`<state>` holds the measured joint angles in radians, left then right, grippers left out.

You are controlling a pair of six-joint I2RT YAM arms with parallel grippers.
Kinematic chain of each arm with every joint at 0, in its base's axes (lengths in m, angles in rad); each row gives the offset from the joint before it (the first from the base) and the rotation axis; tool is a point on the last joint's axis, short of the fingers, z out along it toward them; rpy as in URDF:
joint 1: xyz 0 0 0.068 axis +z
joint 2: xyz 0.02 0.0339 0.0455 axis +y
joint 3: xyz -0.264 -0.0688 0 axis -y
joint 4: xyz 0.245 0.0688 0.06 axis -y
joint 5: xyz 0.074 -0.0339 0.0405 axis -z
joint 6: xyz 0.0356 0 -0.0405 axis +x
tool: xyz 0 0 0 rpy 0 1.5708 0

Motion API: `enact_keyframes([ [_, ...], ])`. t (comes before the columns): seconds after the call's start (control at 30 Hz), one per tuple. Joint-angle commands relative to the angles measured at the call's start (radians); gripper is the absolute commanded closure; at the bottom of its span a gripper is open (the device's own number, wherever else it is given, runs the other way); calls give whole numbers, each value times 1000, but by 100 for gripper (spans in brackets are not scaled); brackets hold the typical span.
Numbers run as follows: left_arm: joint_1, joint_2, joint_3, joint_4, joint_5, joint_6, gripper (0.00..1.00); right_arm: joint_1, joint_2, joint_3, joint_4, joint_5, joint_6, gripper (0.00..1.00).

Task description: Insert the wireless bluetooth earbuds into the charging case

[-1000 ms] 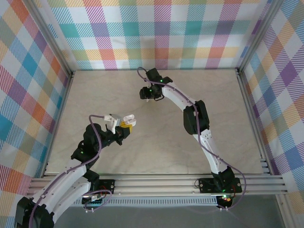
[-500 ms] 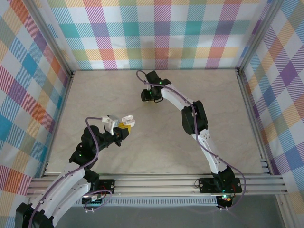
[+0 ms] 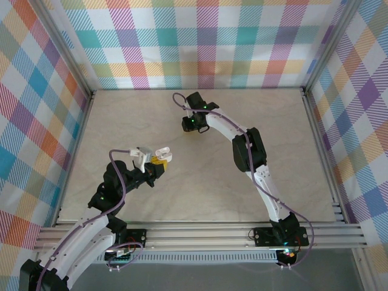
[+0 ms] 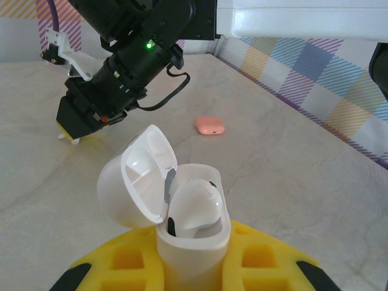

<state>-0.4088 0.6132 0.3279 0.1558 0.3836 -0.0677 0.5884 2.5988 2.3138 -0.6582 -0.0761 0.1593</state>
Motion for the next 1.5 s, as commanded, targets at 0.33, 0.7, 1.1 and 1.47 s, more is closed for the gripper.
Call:
enact_keyframes([
  [0.33,10,-55,-10,-16,48,-32,100,8,-288,-414,110,-74,-161,84],
  [0.7,10,-73,-26,64,132,-18,100,8,-695,-843,282,-154,-301,87],
  [1.1,10,-85,-35,38,126,-24,100,21,-696,-944,76,-165,-570,85],
  [1.47,10,-86,-34,29,114,-23,100,67,-596,-897,5,-25,-684,70],
])
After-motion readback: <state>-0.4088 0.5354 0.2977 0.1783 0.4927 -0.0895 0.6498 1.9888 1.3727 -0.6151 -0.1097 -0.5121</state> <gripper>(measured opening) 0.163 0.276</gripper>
